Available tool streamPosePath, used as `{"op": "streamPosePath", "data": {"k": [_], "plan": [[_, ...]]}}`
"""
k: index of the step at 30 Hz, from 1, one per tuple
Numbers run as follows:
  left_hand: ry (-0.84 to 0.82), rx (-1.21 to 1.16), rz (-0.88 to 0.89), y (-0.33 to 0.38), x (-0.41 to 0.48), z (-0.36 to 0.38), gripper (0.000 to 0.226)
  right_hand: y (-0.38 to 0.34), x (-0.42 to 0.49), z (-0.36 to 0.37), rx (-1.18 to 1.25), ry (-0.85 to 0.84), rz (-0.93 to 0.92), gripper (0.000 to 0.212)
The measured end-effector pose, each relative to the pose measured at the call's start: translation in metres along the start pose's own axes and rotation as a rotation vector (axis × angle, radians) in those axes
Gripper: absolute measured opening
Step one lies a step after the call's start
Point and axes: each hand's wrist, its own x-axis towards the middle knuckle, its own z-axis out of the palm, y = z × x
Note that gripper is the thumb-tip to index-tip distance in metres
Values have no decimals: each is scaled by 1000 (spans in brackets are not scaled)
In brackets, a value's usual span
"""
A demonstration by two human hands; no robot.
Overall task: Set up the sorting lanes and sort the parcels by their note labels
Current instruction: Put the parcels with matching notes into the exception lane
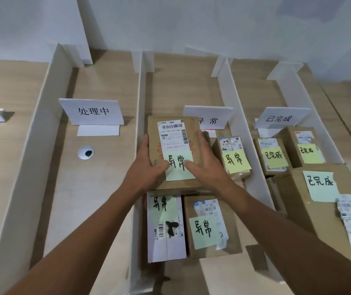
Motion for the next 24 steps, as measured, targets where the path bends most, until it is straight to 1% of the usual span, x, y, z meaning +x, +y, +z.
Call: {"op": "streamPosePath", "data": {"k": [2,4,5,6,7,9,11,13,15,17,20,24], "plan": [[11,14,71,9,-6,-4,79,-4,-9,-12,-9,-4,8,90],[135,58,163,27,-17,-9,69,-11,-27,-30,2,69,14,84],[211,105,224,37,-22,-8,67,-16,-40,-42,4,120,-1,81],[251,179,267,50,-28,-4,70,-18,-56,-57,-15,173,-25,79],[243,255,295,64,-33,2,75,-20,-73,-72,-62,220,-61,77],[109,391,374,95,-45,23,81,-19,-109,-99,-193,289,-145,75],[-41,521,507,127,-61,57,85,-11,-148,-128,-311,357,-202,76],[-106,553,598,151,-76,93,81,3,-183,-157,-396,448,-225,76],[-141,546,637,170,-95,133,77,24,-228,-188,-439,542,-185,76],[-183,575,682,188,-115,180,81,51,-280,-222,-471,615,-119,76],[-254,636,754,215,-144,258,88,99,-358,-266,-521,643,25,76],[-247,692,863,253,-198,380,90,170,-466,-328,-571,667,179,74]]}}
